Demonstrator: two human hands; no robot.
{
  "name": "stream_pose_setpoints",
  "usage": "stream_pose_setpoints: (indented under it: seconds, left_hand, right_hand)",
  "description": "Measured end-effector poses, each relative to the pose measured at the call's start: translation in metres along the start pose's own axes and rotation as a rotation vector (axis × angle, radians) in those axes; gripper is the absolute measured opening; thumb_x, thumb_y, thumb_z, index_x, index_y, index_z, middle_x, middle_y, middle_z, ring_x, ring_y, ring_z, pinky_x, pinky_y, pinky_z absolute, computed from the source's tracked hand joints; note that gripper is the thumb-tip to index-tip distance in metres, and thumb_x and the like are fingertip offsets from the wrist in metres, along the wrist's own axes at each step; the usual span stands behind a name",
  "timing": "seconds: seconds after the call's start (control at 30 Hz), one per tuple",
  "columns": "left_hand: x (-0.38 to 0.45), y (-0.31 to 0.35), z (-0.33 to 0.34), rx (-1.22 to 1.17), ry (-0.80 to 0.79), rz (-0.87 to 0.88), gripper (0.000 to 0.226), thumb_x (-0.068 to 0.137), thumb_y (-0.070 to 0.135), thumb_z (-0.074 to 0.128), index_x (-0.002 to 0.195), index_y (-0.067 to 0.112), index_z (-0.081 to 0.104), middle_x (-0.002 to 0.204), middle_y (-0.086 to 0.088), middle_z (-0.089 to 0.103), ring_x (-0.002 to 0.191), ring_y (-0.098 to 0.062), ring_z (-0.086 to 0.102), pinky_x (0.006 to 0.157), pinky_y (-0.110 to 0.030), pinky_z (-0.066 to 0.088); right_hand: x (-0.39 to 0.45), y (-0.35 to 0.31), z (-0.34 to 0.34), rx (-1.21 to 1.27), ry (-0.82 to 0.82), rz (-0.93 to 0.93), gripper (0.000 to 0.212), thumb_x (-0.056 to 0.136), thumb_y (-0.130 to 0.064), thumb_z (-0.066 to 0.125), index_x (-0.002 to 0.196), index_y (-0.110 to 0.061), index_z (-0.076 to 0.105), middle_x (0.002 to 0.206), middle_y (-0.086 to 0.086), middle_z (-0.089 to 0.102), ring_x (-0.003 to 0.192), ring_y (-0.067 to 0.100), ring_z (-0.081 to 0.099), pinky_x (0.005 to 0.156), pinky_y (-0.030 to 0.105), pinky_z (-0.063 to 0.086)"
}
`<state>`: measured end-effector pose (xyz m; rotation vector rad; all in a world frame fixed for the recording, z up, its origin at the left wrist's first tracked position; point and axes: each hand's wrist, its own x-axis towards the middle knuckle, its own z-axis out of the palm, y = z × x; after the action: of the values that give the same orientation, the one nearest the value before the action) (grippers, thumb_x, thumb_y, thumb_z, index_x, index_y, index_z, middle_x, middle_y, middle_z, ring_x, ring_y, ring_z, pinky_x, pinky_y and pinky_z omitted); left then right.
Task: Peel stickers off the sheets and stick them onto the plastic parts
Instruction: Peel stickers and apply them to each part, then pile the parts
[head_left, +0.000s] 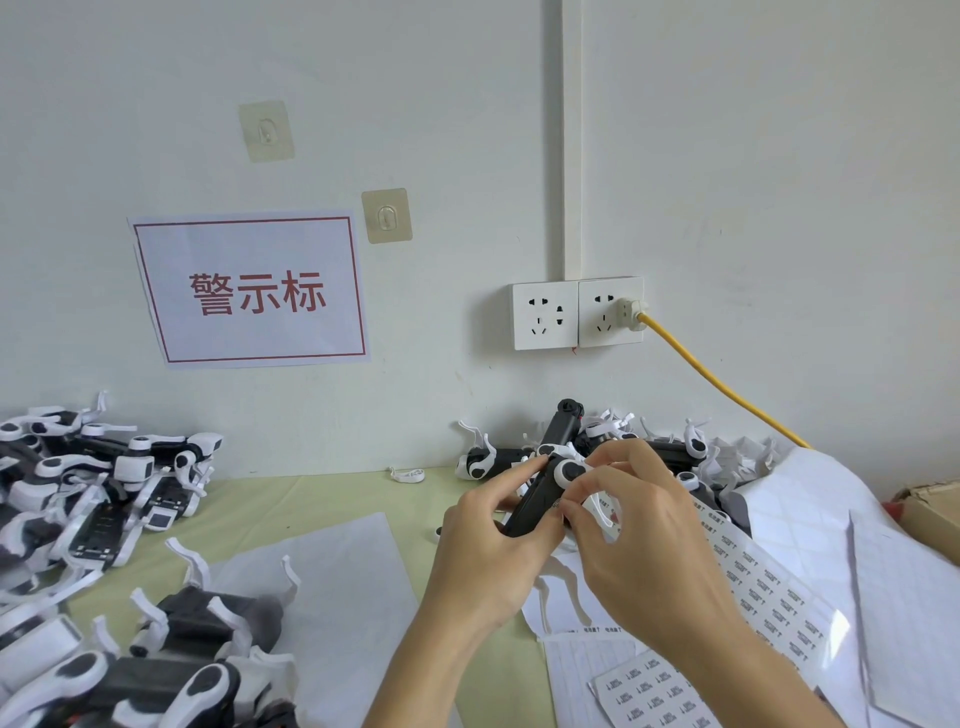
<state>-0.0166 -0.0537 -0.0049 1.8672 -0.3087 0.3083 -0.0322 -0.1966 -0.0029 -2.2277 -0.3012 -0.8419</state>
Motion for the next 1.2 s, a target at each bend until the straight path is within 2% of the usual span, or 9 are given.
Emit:
stream_pose_setpoints:
  seconds: [0.07, 0.2, 0.4, 0.57, 0.67, 0.83, 0.93, 1.07, 1.2]
  left_hand:
    - [-0.0001, -0.0002, 0.0001, 0.006, -0.006, 0.011, 0.044, 0.077, 0.041, 0.062, 0.120, 0.051, 0.066, 0.095, 0.011, 0.073, 0.087, -0.007, 0.067, 0.077, -0.027, 0.058]
    - [0.0001, 0.0003, 0.0014, 0.011, 0.004, 0.011, 0.045, 0.073, 0.044, 0.059, 0.117, 0.051, 0.067, 0.096, 0.011, 0.073, 0.092, -0.004, 0.066, 0.077, -0.026, 0.058]
    - [-0.0006, 0.0011, 0.0020, 0.009, 0.018, 0.010, 0.048, 0.066, 0.052, 0.057, 0.114, 0.053, 0.068, 0.096, 0.016, 0.073, 0.097, -0.001, 0.064, 0.078, -0.026, 0.057]
    - [-0.0002, 0.0027, 0.0015, 0.022, 0.009, 0.014, 0.045, 0.072, 0.046, 0.058, 0.115, 0.050, 0.068, 0.097, 0.017, 0.073, 0.098, -0.001, 0.063, 0.080, -0.026, 0.056]
    - [-0.0015, 0.0038, 0.0017, 0.021, 0.014, 0.011, 0.046, 0.068, 0.048, 0.058, 0.113, 0.053, 0.068, 0.092, 0.017, 0.072, 0.094, -0.002, 0.065, 0.075, -0.023, 0.055]
    - [-0.0024, 0.0040, 0.0024, 0.006, 0.026, 0.005, 0.051, 0.063, 0.050, 0.058, 0.113, 0.052, 0.068, 0.093, 0.018, 0.072, 0.092, -0.003, 0.065, 0.070, -0.018, 0.051]
    - [-0.0035, 0.0051, 0.0024, -0.005, 0.028, 0.003, 0.049, 0.067, 0.043, 0.060, 0.114, 0.052, 0.068, 0.091, 0.015, 0.072, 0.081, -0.003, 0.066, 0.064, -0.015, 0.048]
    - [-0.0044, 0.0068, 0.0002, -0.036, 0.026, -0.006, 0.046, 0.072, 0.033, 0.065, 0.113, 0.053, 0.069, 0.081, 0.018, 0.069, 0.055, -0.005, 0.056, 0.052, -0.012, 0.042]
    - [-0.0063, 0.0080, -0.0009, -0.038, 0.006, 0.006, 0.046, 0.079, 0.021, 0.068, 0.113, 0.052, 0.069, 0.081, 0.021, 0.070, 0.053, -0.008, 0.053, 0.051, -0.014, 0.042]
  right_hand:
    - [-0.0002, -0.0003, 0.0000, 0.005, 0.001, 0.005, 0.009, 0.090, -0.021, 0.070, 0.083, -0.027, 0.070, 0.108, -0.022, 0.048, 0.107, -0.013, 0.041, 0.072, 0.011, 0.041]
    - [-0.0009, -0.0019, 0.0005, -0.011, 0.016, 0.024, 0.007, 0.088, -0.023, 0.072, 0.083, -0.028, 0.071, 0.107, -0.023, 0.049, 0.098, -0.008, 0.049, 0.071, 0.028, 0.049]
    - [-0.0022, -0.0052, -0.0005, -0.057, 0.042, 0.037, 0.009, 0.083, -0.024, 0.077, 0.079, -0.031, 0.073, 0.102, -0.023, 0.054, 0.081, 0.001, 0.056, 0.063, 0.016, 0.042]
    - [-0.0020, -0.0059, -0.0012, -0.067, 0.065, 0.054, 0.011, 0.080, -0.025, 0.080, 0.076, -0.032, 0.073, 0.100, -0.024, 0.057, 0.078, 0.002, 0.059, 0.061, 0.017, 0.044]
    - [-0.0015, -0.0051, -0.0004, -0.065, 0.076, 0.071, 0.011, 0.080, -0.025, 0.082, 0.074, -0.032, 0.075, 0.100, -0.023, 0.057, 0.082, 0.001, 0.057, 0.062, 0.014, 0.041]
    - [-0.0003, -0.0052, 0.0002, -0.068, 0.105, 0.114, 0.011, 0.079, -0.025, 0.082, 0.074, -0.033, 0.076, 0.099, -0.025, 0.057, 0.079, 0.001, 0.057, 0.062, 0.021, 0.044]
    - [0.0003, -0.0058, 0.0002, -0.063, 0.122, 0.128, 0.011, 0.079, -0.025, 0.083, 0.074, -0.033, 0.077, 0.097, -0.026, 0.058, 0.082, 0.002, 0.059, 0.065, 0.026, 0.047]
    - [0.0029, -0.0038, -0.0036, -0.023, 0.136, 0.178, 0.014, 0.075, -0.034, 0.086, 0.069, -0.032, 0.074, 0.089, -0.032, 0.054, 0.080, -0.015, 0.051, 0.063, 0.012, 0.037]
    - [0.0044, -0.0022, -0.0066, 0.047, 0.145, 0.221, 0.022, 0.072, -0.034, 0.089, 0.062, -0.034, 0.069, 0.088, -0.032, 0.055, 0.090, -0.019, 0.051, 0.066, 0.009, 0.032]
